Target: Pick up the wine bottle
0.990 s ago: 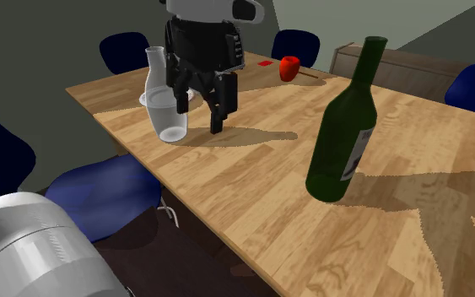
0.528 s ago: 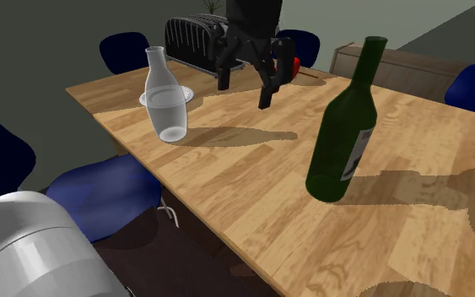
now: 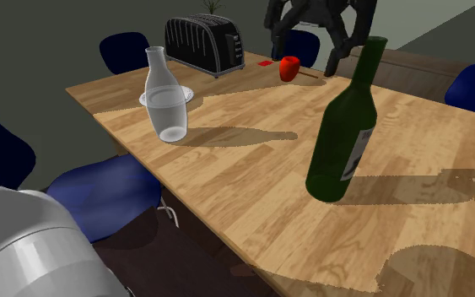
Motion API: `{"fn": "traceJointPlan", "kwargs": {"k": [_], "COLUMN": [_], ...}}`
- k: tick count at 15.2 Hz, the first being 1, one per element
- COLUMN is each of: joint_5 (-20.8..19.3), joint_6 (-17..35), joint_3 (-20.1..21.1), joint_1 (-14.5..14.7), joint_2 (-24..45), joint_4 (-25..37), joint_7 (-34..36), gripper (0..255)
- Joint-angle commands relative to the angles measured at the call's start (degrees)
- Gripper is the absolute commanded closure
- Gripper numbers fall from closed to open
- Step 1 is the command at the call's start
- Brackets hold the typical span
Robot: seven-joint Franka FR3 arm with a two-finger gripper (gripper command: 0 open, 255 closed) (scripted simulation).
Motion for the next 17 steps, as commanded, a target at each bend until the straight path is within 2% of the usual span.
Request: {"fn": "traceJointPlan", "kwargs": {"k": [1, 5, 8, 15, 17], "joint_5": [0.18, 1.70, 4.14, 2.80, 2.72], "joint_6": [-1.91, -6.97, -12.47, -5.15, -4.60], "joint_3": [-1.45, -4.36, -6.59, -5.86, -5.82], "joint_1": [-0.47, -1.98, -4.34, -3.51, -3.46], "joint_2": [4.21, 14.14, 23.51, 19.10, 18.81], "joint_4": [6.05, 20.79, 35.26, 23.74, 22.90], "joint_7": [-2.11, -6.54, -10.23, -9.10, -9.02], "gripper": [0, 0, 0, 0, 0]}}
